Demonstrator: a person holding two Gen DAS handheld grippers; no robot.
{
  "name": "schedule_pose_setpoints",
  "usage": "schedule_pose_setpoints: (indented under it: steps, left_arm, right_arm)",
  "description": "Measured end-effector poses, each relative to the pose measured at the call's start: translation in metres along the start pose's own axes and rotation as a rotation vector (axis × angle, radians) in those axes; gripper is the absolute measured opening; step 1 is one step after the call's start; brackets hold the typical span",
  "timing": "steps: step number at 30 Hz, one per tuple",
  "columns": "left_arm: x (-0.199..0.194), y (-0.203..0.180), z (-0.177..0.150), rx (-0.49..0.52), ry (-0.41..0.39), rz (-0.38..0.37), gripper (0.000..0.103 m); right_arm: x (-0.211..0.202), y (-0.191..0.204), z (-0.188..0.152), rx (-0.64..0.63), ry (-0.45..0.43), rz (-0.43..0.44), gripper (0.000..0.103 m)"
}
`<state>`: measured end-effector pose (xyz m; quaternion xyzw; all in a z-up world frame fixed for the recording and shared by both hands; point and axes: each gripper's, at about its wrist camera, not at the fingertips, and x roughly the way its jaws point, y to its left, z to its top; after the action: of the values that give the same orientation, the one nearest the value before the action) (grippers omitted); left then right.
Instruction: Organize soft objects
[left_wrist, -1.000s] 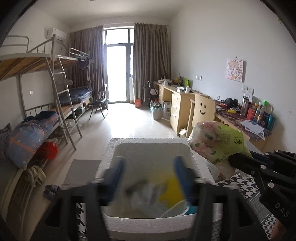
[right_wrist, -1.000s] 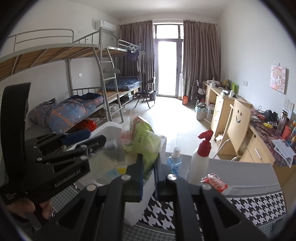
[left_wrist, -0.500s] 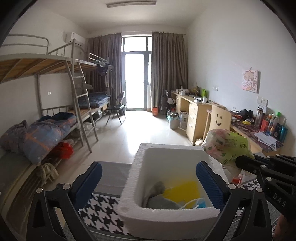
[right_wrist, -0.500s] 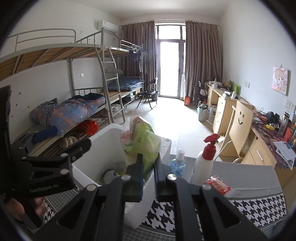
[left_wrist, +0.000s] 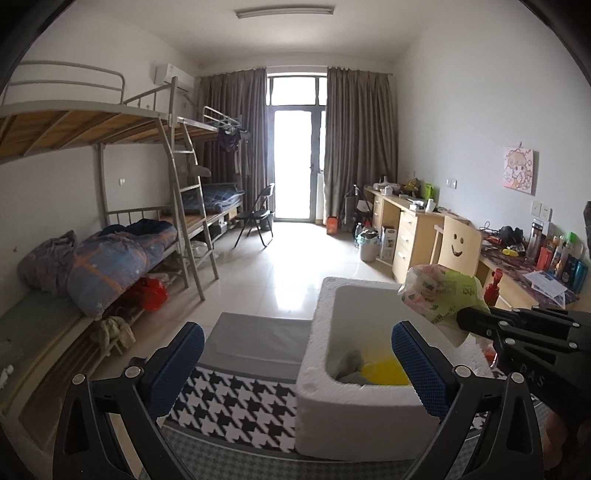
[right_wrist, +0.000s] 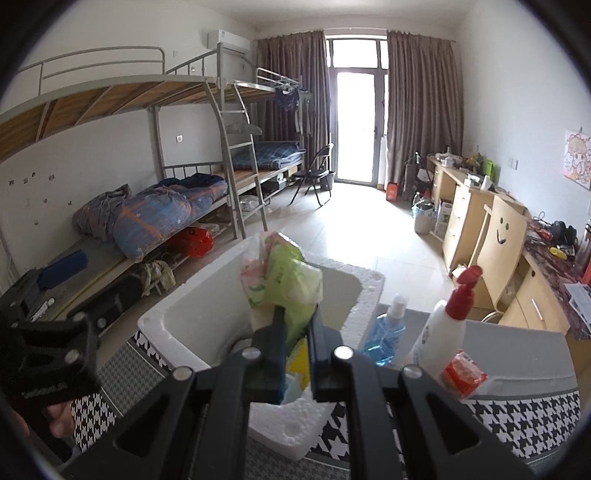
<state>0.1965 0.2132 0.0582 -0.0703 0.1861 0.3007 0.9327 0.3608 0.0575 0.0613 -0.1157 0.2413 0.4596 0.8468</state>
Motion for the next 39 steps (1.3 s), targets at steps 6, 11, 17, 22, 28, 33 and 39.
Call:
schedule_pose_setpoints:
  steps: [6,11,17,22,28,33,39]
  left_arm:
    - [0.001,0.010,-0.005,-0.012,0.023,0.017,0.102]
    - [0.000,0.010,-0.009,-0.011,0.036,0.024,0.102]
    - [-0.003,0.016,-0.015,-0.021,0.039,0.028,0.102]
    - [-0.006,0.018,-0.019,-0.023,0.044,0.028,0.102]
    - [-0.011,0.019,-0.021,-0.026,0.041,0.029,0.102]
    - [-0.024,0.016,-0.021,-0.012,0.026,0.023,0.102]
    - [-0.042,0.009,-0.022,-0.017,0.009,0.005,0.102]
  right_arm:
    - [0.010,-0.003,-0.001,0.012,0.029,0.007,0.012]
    - [0.015,-0.003,-0.001,0.014,0.052,0.011,0.012]
    - [0.021,0.000,-0.002,0.001,0.069,0.015,0.014]
    - [0.024,0.000,-0.003,0.024,0.096,0.026,0.057]
    - [0.012,0.001,-0.001,0.031,0.071,0.035,0.065]
    - [-0.009,-0.002,-0.001,0.029,0.025,0.032,0.070]
    - [-0.041,0.001,-0.011,0.009,-0.047,0.020,0.085]
